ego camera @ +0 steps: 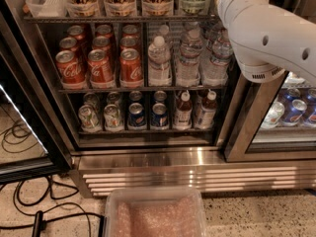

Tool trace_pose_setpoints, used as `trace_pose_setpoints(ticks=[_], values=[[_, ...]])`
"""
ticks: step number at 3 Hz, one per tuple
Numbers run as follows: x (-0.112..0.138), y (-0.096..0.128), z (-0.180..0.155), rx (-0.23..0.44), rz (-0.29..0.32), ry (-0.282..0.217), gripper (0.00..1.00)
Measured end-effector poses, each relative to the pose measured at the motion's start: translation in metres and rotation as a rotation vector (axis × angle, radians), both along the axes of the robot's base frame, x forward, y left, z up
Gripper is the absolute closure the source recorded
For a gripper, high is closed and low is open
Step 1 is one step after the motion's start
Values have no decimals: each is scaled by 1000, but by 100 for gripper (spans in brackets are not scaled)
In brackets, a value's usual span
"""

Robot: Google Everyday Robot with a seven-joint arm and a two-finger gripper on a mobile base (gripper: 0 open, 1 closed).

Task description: Pick green can from top shelf of fridge

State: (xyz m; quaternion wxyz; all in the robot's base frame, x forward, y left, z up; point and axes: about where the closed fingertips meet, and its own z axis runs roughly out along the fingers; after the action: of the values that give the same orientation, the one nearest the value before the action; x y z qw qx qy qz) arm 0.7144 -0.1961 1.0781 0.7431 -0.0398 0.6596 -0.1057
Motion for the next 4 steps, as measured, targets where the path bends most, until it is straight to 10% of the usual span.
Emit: trace_pose_setpoints(ticks=[1,4], values=[[0,0,0,0,0,0,100],[-25,27,28,58,123,-14,100]])
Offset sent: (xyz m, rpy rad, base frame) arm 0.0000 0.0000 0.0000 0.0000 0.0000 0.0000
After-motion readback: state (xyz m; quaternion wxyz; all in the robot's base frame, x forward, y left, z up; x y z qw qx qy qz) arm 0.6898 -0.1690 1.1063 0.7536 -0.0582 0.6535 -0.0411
